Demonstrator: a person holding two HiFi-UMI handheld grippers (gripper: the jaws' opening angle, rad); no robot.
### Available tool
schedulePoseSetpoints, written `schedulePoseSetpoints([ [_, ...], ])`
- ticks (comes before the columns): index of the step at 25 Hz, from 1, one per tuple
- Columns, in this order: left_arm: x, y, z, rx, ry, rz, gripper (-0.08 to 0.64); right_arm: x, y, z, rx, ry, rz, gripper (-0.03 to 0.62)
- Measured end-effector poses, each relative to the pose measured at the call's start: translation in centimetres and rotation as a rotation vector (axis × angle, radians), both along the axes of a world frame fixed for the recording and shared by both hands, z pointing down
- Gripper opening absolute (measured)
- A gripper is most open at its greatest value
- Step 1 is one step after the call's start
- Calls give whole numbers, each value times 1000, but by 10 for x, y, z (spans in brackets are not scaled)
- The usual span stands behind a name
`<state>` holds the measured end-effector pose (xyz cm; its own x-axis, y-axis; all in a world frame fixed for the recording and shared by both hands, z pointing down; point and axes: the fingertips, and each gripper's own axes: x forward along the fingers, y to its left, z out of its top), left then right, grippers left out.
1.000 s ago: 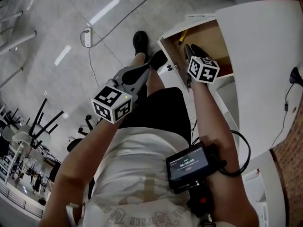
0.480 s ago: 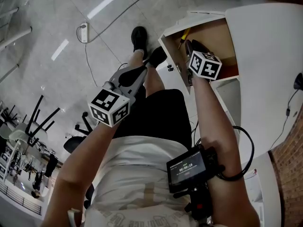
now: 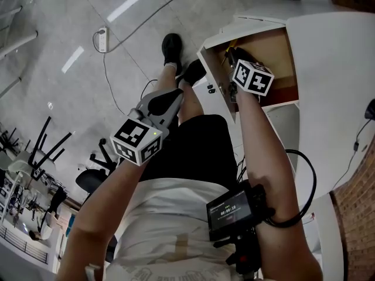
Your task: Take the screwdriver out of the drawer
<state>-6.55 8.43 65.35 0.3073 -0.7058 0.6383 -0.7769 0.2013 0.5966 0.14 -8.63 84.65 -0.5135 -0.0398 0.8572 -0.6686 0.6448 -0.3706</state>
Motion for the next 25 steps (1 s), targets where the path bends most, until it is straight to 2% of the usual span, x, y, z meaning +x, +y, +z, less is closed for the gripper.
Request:
schedulePoseSetpoints([
  [7,-5,12,5,-24,-1,-23,14,-2,-9,15,3,19,62,97],
  [21,-2,13,6,-33,29,-35,14,-7,-11,29,-31,73,77,98],
  [25,-8,10,8,-33,24,-35,14,-5,-13,31,-22,88,85,78],
])
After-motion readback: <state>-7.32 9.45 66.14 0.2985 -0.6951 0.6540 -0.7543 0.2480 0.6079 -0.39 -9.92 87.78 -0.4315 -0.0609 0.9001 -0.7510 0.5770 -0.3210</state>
